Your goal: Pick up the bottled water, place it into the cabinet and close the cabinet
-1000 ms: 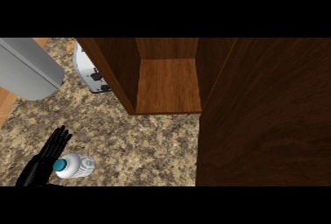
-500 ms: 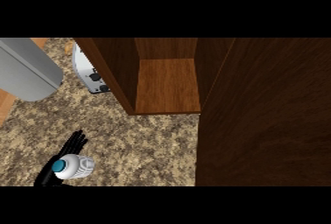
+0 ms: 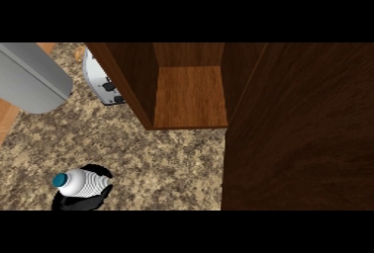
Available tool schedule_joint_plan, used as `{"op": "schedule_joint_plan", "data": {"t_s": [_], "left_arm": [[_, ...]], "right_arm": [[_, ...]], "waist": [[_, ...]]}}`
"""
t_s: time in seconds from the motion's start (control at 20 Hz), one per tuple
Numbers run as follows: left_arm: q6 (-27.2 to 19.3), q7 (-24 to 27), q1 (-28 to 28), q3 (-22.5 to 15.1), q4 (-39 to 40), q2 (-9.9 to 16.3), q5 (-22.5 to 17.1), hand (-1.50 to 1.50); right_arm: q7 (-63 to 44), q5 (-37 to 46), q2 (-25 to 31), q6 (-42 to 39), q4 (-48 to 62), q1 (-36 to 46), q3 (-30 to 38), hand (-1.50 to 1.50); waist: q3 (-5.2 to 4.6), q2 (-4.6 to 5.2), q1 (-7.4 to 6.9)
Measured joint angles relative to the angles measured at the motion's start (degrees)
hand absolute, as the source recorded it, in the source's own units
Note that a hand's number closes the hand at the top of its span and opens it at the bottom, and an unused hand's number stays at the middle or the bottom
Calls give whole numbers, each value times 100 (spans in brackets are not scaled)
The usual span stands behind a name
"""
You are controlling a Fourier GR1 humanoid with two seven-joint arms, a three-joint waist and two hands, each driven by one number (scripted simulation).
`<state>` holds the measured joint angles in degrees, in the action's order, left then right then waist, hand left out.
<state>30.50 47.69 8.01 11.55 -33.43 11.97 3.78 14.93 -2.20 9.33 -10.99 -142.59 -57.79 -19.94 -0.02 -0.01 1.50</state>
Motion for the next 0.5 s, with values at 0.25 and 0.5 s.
{"op": "schedule_joint_plan", "data": {"t_s": [0.25, 0.5], "left_arm": [[96, 30, 98, -3, 202, 0, -229, 150], [-688, 109, 158, 391, 196, -351, -587, 150]], "right_arm": [[80, -4, 68, -16, -10, -106, 50, -150], [124, -2, 75, 7, 4, -112, 79, -150]], "waist": [[29, -9, -12], [86, -26, -70]]}}
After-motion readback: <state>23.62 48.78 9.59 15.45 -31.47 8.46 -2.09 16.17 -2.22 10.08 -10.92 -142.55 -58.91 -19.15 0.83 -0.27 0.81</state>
